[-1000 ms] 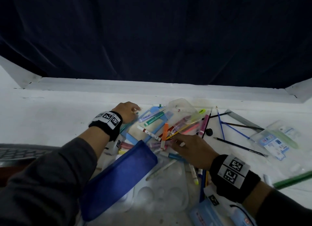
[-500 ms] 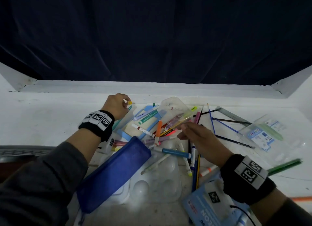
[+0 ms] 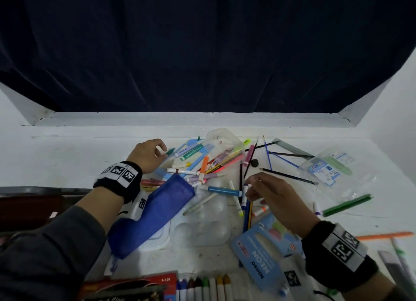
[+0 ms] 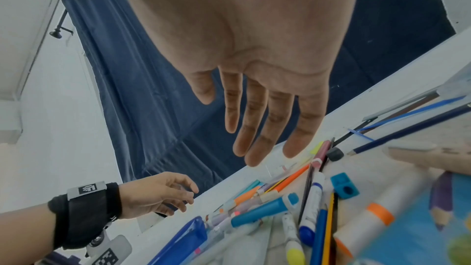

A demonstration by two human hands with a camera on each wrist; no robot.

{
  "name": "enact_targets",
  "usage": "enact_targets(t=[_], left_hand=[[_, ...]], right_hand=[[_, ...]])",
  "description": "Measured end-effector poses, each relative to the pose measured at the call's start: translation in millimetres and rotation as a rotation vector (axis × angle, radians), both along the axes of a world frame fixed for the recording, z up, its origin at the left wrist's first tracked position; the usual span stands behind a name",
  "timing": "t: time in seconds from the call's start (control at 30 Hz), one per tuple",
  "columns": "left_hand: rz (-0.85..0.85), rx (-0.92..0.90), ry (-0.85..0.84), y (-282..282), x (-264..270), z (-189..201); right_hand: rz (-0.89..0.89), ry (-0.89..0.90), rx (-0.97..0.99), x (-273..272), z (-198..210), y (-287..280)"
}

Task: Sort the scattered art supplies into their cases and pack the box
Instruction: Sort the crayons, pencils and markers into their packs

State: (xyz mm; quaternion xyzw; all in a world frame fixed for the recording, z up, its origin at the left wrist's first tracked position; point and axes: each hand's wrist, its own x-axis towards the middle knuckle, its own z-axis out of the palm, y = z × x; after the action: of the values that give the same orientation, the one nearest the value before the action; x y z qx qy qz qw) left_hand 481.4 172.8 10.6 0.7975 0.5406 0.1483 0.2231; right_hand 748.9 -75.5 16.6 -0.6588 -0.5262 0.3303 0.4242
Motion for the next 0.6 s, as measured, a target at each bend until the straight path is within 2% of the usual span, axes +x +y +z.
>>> enact_targets(t=[0.1, 0.23, 0.47, 0.6], left_hand=[[-0.072, 0.010, 0.029, -1.8, 3.9, -7.1], [-0.172, -0.038, 0.167, -8.2, 18.7, -20.9], [-0.157, -0.044, 0.261, 1.6, 35.0, -32.2], [-0.119, -0.053, 0.238, 9.5, 43.7, -31.6]], right_hand=[[0.008, -0.074, -0.040, 1.5, -5.9, 5.4], [0.059, -0.230, -0.090, 4.4, -15.9, 9.2], [0.218, -0.397, -0.235, 7.2, -25.8, 5.3], [0.250, -0.421, -0.222, 9.0, -26.3, 3.7]])
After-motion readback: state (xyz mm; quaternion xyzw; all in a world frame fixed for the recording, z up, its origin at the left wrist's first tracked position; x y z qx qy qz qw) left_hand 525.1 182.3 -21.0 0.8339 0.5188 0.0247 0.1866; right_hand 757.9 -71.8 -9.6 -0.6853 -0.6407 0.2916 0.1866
